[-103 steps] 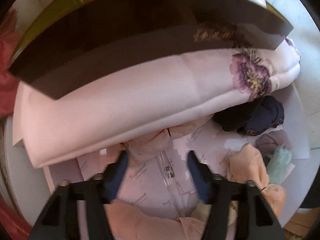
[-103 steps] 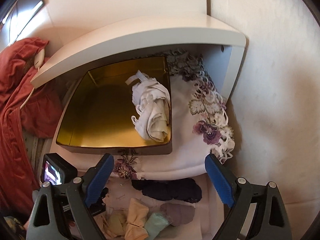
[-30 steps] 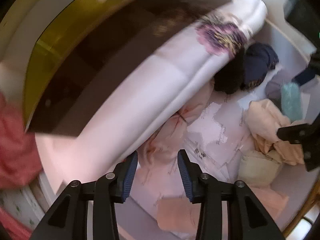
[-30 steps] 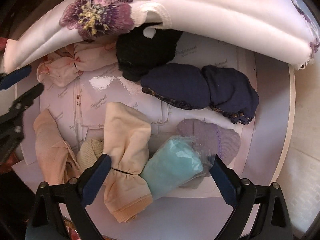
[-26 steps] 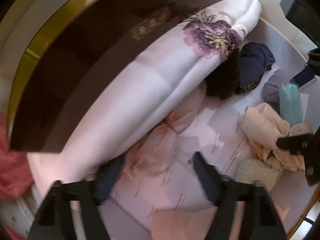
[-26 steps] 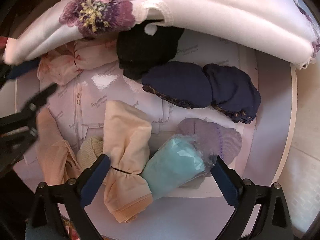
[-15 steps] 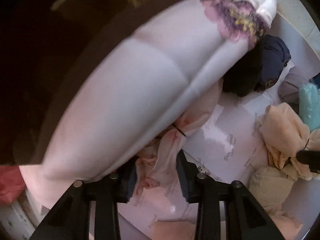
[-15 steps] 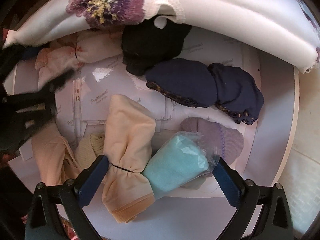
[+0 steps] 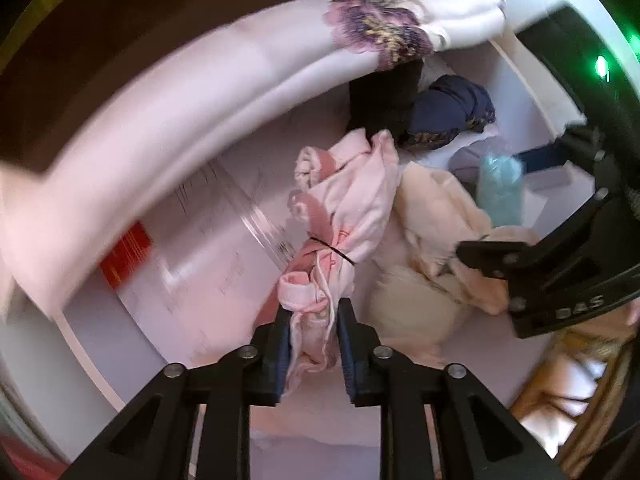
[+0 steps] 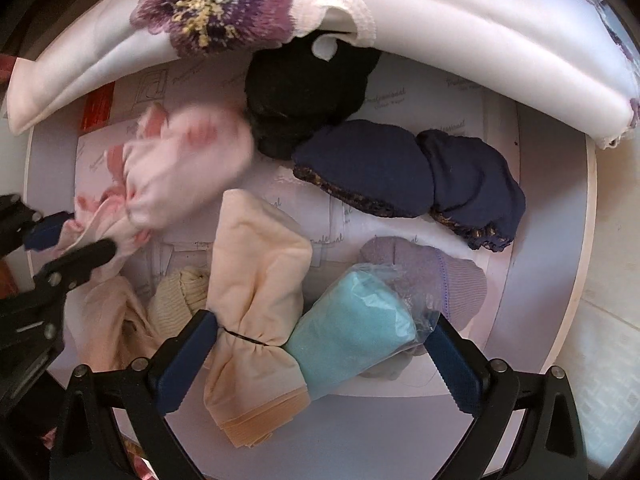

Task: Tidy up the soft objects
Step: 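Close the left gripper on the pink patterned underwear, then lift the pink underwear with the left gripper toward the gold tray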

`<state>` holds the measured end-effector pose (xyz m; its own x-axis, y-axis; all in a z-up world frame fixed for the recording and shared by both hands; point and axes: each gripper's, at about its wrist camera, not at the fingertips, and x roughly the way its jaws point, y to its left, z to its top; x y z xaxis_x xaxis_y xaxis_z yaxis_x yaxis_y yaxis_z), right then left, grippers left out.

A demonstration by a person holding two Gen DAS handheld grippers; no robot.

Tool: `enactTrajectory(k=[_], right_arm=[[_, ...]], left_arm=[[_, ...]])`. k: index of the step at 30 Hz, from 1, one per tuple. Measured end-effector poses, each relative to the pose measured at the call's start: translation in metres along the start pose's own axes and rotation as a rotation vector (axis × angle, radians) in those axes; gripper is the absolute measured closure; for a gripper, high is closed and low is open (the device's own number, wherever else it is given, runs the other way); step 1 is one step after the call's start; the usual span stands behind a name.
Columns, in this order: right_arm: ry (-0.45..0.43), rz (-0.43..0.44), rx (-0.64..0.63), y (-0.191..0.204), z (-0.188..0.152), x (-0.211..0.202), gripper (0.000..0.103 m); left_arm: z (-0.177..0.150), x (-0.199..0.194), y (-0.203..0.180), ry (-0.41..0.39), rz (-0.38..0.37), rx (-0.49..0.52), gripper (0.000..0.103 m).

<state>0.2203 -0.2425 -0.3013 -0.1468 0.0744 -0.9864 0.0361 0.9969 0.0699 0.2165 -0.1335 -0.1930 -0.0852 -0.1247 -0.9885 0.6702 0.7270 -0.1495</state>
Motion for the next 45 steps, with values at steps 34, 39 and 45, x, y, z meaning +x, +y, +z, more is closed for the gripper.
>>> enactTrajectory(k=[34,39,45], right_arm=[[-0.024,-0.037,-0.08,0.014,-0.019,0.01,0.0],[-0.029,-0.054,-0.1,0.02,-0.024,0.013,0.0],[-0.027,-0.084,-0.142,0.031,-0.029,0.021,0.0]], left_arm=[[-0.001,-0.083,0.039,-0.105,0.024,-0.032,0.086],[-0.016,-0.12,0.048,-0.185,-0.031,-0.147,0.087],[-0.041,-0.162,0.054,-0.312,-0.171,-0.289,0.088]])
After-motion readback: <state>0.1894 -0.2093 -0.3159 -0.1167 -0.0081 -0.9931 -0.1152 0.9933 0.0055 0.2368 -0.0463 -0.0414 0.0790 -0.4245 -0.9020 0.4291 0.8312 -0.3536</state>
